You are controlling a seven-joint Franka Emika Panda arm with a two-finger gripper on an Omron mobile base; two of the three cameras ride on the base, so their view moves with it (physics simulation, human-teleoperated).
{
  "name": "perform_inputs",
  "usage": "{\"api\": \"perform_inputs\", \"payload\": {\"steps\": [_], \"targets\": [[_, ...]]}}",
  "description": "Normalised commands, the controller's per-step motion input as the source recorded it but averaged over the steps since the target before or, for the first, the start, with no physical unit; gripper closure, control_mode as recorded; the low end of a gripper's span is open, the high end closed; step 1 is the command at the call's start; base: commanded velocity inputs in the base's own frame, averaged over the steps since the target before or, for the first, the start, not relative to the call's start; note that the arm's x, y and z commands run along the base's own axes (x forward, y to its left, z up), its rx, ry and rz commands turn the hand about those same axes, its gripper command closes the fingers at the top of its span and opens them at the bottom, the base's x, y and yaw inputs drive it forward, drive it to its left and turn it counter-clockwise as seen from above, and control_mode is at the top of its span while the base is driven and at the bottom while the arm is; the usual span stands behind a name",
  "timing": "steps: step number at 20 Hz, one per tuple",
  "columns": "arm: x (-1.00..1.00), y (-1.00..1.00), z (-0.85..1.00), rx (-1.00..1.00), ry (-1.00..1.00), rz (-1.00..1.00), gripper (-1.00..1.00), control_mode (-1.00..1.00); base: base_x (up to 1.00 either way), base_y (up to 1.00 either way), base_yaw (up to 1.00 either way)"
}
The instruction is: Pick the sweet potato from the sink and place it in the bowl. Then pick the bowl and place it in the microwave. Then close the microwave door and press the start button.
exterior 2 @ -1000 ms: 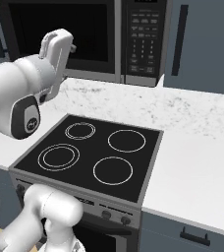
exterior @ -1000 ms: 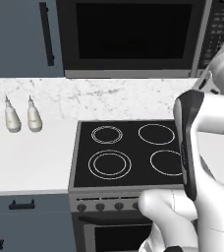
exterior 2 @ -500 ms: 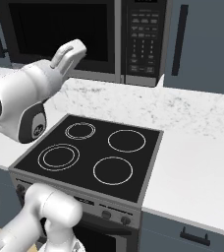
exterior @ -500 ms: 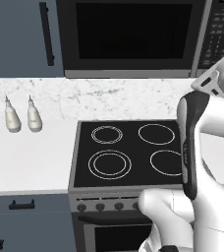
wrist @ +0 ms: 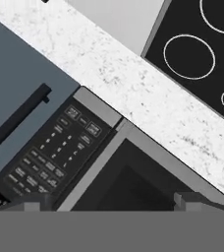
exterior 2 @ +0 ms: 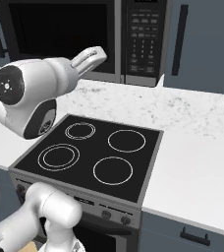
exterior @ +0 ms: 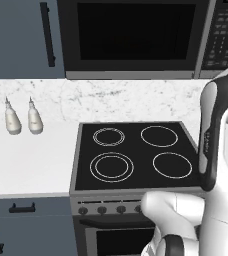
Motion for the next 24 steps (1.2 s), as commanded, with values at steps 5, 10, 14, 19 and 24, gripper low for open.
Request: {"api": "perform_inputs", "payload": {"steps": [5, 10, 14, 19, 24], "targets": [[-0.21, 0.0, 0.0, 0.49, 0.06, 0.0, -1.0, -1.0, 0.0, 0.0, 0.0], [-0.3, 0.08, 0.0, 0.24, -0.04, 0.0, -1.0, -1.0, 0.0, 0.0, 0.0], [-0.02, 0.33, -0.09, -0.32, -0.19, 0.16, -1.0, -1.0, 0.0, 0.0, 0.0], [0.0, 0.0, -0.19, -0.53, -0.2, 0.43, -1.0, -1.0, 0.0, 0.0, 0.0], [0.0, -0.04, -0.14, -0.52, -0.09, 0.55, -1.0, -1.0, 0.0, 0.0, 0.0]]}}
